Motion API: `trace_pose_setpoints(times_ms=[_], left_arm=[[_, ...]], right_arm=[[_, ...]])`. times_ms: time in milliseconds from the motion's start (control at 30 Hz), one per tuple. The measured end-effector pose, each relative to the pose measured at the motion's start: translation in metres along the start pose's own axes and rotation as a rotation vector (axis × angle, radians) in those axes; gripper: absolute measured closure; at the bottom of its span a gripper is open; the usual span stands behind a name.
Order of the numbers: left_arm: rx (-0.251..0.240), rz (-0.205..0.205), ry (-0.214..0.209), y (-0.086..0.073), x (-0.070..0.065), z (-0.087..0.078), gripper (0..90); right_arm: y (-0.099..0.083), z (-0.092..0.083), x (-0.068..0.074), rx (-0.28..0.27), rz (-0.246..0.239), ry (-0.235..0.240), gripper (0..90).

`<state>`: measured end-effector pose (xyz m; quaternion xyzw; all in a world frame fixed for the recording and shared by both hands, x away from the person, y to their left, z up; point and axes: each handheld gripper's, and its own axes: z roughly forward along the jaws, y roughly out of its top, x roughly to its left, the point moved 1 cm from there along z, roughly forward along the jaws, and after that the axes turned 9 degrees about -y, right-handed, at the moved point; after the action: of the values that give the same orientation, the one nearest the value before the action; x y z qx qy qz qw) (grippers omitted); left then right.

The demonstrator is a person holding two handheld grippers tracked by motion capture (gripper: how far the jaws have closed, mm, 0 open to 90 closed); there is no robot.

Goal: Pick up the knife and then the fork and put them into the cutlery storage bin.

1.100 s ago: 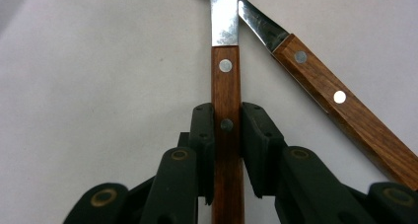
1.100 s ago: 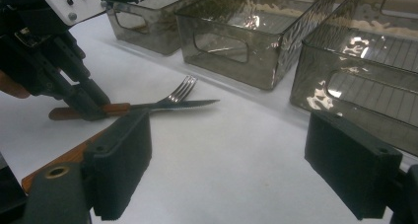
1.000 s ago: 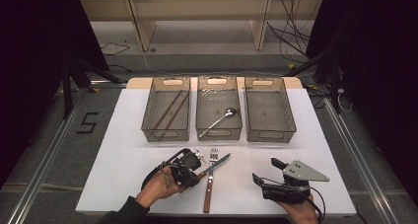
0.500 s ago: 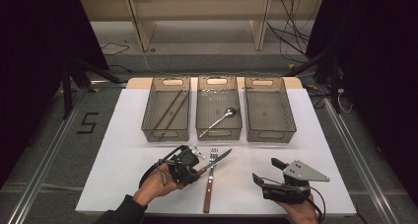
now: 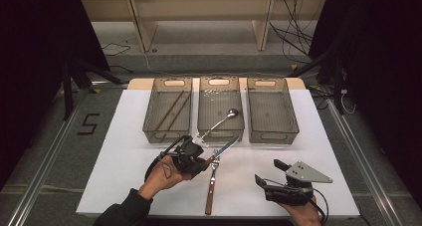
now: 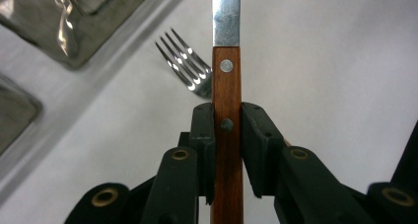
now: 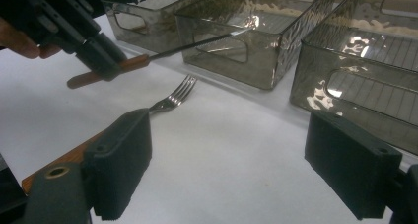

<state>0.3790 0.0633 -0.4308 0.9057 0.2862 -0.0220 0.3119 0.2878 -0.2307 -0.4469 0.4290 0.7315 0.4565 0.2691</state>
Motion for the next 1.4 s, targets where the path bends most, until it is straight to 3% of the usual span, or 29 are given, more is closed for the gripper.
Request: trace_pose_setpoints(times_ms=[700, 867, 1400], left_arm=[[-0.11, 0.012, -0.01, 0.065, 0.0, 0.009, 75.9], [-0.14, -0.007, -0.025, 0.077, 0.004, 0.011, 75.9], [-0.172, -0.043, -0.031, 0.115, 0.019, 0.021, 75.9]], right_arm=[[0.0, 0.0, -0.001, -0.002, 0.005, 0.004, 18.8], [0.0, -0.001, -0.002, -0.002, 0.003, 0.007, 18.8], [0.0, -0.001, -0.002, -0.004, 0.004, 0.011, 18.8]])
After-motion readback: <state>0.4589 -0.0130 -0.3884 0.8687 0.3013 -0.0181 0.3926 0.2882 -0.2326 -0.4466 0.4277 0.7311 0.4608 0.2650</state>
